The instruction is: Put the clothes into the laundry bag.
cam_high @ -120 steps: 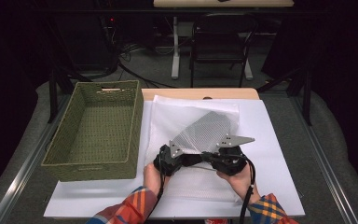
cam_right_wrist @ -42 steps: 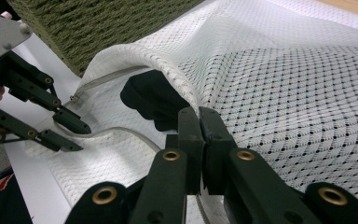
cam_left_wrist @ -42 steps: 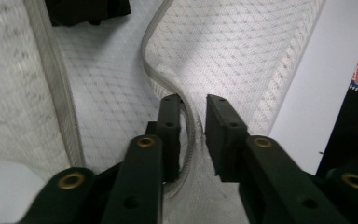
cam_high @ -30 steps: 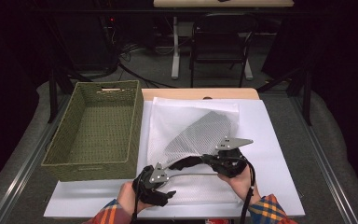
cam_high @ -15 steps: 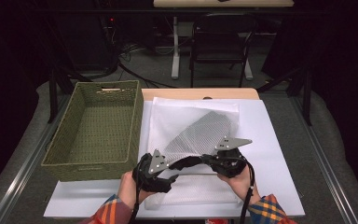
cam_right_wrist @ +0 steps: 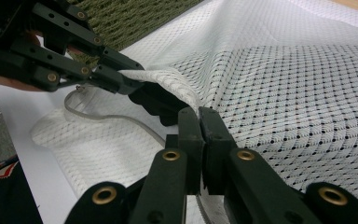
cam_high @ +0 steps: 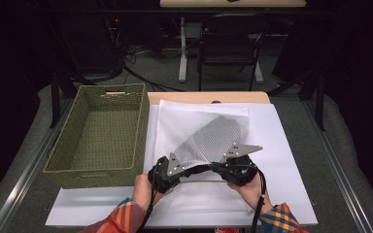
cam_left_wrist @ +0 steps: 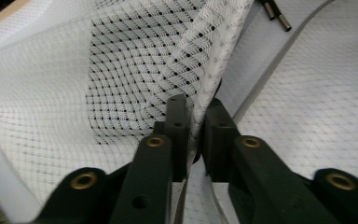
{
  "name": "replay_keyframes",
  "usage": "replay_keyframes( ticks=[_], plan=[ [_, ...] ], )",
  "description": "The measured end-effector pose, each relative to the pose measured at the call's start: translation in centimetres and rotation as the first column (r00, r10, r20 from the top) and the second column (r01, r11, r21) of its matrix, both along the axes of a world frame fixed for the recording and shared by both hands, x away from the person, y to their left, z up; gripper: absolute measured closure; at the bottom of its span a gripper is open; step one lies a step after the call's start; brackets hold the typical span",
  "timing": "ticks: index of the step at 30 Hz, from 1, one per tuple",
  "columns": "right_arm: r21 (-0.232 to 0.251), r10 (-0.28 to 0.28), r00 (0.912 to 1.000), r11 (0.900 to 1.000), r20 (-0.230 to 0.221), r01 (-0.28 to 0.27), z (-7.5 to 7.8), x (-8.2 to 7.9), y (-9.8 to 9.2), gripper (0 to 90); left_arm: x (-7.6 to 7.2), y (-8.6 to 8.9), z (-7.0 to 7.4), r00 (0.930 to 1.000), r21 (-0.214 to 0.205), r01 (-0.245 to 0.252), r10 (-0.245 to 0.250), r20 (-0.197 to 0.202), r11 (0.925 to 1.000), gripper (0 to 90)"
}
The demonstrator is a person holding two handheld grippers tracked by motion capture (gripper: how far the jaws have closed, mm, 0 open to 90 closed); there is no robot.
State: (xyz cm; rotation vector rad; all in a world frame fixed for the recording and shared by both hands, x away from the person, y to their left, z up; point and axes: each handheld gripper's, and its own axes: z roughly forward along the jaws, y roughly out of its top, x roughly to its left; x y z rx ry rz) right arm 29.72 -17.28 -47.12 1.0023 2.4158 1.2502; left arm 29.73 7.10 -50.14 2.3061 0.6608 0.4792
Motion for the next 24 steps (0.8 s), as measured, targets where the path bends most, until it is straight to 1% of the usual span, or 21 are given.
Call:
replay_keyframes(
  ticks=[2, 4, 5, 7, 10, 11, 13, 14, 16, 18, 20, 21, 22, 24],
  plan=[
    [-0.004, 0.004, 1.0, 1.0, -0.005, -0.004, 0.0, -0.1, -0.1, 88.4, 0.0, 0.1, 0.1, 0.9998, -0.004, 0.011, -0.011, -0.018, 0.9999, 87.8],
    [-0.006, 0.006, 0.9999, 1.0, -0.01, -0.006, 0.0, -0.2, -0.2, 88.4, 0.0, 0.1, 0.0, 0.9996, -0.016, 0.012, -0.012, -0.025, 0.9998, 88.1],
    [-0.008, 0.007, 0.9999, 0.9999, -0.012, -0.007, -0.1, -0.2, -0.2, 88.4, -0.1, 0.1, 0.0, 0.9991, -0.013, 0.017, -0.017, -0.039, 0.9998, 88.1],
    [-0.015, 0.012, 0.9998, 0.9998, -0.018, -0.013, -0.2, -0.3, -0.3, 88.4, -0.1, 0.1, -0.1, 0.9989, -0.018, 0.02, -0.021, -0.041, 0.9996, 88.1],
    [-0.021, 0.013, 0.9993, 0.9997, -0.034, -0.014, -0.5, -0.5, -0.3, 88.3, -0.1, 0.3, -0.2, 0.9977, -0.022, 0.028, -0.029, -0.062, 0.9994, 88.0],
    [-0.023, 0.017, 0.9993, 0.9996, -0.035, -0.018, -0.6, -0.6, -0.4, 88.3, -0.1, 0.3, -0.2, 0.9965, -0.02, 0.037, -0.038, -0.074, 0.9991, 88.1],
    [-0.028, 0.023, 0.9988, 0.9993, -0.044, -0.024, -0.9, -0.8, -0.5, 88.2, -0.3, 0.2, -0.4, 0.996, -0.016, 0.043, -0.045, -0.077, 0.9989, 88.1],
    [-0.029, 0.023, 0.9985, 0.9993, -0.051, -0.024, -1.0, -0.8, -0.5, 88.2, -0.2, 0.2, -0.4, 0.9945, -0.011, 0.054, -0.055, -0.089, 0.9985, 88.1],
    [-0.036, 0.025, 0.9977, 0.999, -0.063, -0.028, -1.3, -0.9, -0.5, 88.1, -0.2, 0.2, -0.7, 0.9922, -0.018, 0.057, -0.059, -0.11, 0.9982, 88.1],
    [-0.042, 0.031, 0.9966, 0.9985, -0.077, -0.034, -1.7, -0.9, -0.4, 87.9, -0.1, 0.3, -1.0, 0.9883, -0.02, 0.062, -0.064, -0.138, 0.9979, 88.1],
    [-0.055, 0.035, 0.9954, 0.9977, -0.089, -0.04, -2.1, -0.9, -0.4, 87.8, 0.0, 0.4, -1.2, 0.9862, -0.003, 0.072, -0.071, -0.149, 0.9974, 88.1],
    [-0.057, 0.037, 0.9947, 0.9975, -0.095, -0.043, -2.3, -0.9, -0.3, 87.9, 0.0, 0.4, -1.3, 0.9853, -0.003, 0.071, -0.07, -0.156, 0.9975, 88.0],
    [-0.062, 0.036, 0.9943, 0.9971, -0.1, -0.043, -2.5, -0.8, -0.3, 87.9, 0.1, 0.4, -1.4, 0.9831, 0.01, 0.081, -0.078, -0.165, 0.9967, 88.1],
    [-0.076, 0.043, 0.9928, 0.9957, -0.111, -0.052, -3.0, -0.7, -0.2, 87.9, 0.1, 0.5, -1.7, 0.9805, 0.015, 0.086, -0.082, -0.179, 0.9962, 88.1]
  ],
)
